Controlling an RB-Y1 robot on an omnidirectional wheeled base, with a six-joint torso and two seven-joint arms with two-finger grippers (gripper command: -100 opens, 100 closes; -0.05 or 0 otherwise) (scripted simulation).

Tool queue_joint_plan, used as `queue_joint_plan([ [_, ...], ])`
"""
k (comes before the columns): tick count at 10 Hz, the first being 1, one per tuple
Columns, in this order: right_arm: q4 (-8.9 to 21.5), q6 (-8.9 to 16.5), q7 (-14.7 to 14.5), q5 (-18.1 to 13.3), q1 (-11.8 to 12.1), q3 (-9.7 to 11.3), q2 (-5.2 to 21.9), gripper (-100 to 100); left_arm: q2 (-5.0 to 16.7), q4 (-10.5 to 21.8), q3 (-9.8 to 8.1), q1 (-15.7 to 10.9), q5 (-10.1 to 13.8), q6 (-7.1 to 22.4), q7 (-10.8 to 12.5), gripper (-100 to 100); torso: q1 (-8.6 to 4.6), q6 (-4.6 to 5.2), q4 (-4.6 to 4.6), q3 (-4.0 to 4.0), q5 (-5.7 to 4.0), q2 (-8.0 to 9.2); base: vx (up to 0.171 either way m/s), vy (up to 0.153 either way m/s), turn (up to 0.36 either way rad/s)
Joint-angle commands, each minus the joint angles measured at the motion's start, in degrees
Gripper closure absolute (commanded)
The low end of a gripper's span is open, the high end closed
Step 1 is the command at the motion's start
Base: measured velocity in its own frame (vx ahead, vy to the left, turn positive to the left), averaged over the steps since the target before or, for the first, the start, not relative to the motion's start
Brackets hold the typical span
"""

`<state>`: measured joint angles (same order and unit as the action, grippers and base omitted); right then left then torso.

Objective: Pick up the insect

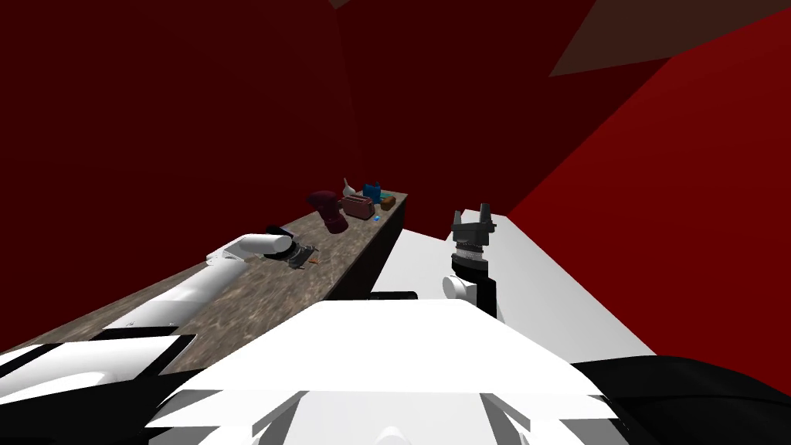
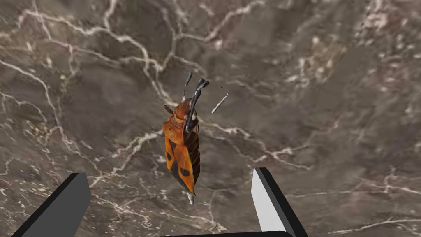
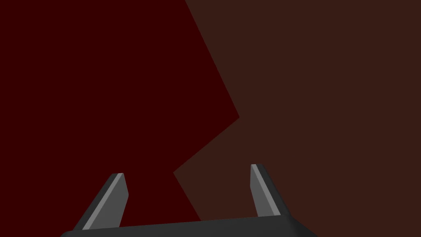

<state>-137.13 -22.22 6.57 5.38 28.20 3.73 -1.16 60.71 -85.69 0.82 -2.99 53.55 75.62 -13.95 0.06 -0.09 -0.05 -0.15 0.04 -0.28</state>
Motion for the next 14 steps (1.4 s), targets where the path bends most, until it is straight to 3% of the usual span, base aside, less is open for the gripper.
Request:
queue_joint_plan([
  [1,0.0,0.0,0.0,0.0,0.0,0.0,0.0,0,0.0,0.0,0.0,0.0,0.0,0.0,0.0,-100,0.0,0.0,0.0,0.0,0.0,0.0,0.01,0.006,-0.03],
  [2,0.0,0.0,0.0,0.0,0.0,0.0,0.0,0,0.03,0.15,0.09,-0.03,0.1,0.21,-0.08,0,-0.01,-0.04,0.01,0.02,0.0,0.03,0.0,0.0,0.0],
  [3,0.0,0.0,0.0,0.0,0.0,0.0,0.0,0,-1.51,0.25,-0.45,-0.66,-1.52,0.95,-0.23,-100,-0.02,-0.03,0.02,0.04,-0.01,0.07,-0.015,0.019,-0.009],
  [12,0.0,0.0,0.0,0.0,0.0,0.0,0.0,0,-15.34,1.28,-5.22,-6.43,-15.99,7.81,-1.69,-100,0.02,-0.02,0.04,0.09,0.01,0.15,-0.028,0.04,-0.033],
  [13,0.0,0.0,0.0,0.0,0.0,0.0,0.0,0,-14.35,1.33,-4.9,-6.02,-14.9,7.17,-1.67,-100,0.01,-0.02,0.04,0.08,0.0,0.14,-0.006,0.006,-0.018],
  [14,0.0,0.0,0.0,0.0,0.0,0.0,0.0,0,-14.5,1.33,-4.95,-6.07,-15.09,7.34,-1.7,100,-0.01,-0.04,0.03,0.07,-0.01,0.12,0.0,0.0,0.0],
])
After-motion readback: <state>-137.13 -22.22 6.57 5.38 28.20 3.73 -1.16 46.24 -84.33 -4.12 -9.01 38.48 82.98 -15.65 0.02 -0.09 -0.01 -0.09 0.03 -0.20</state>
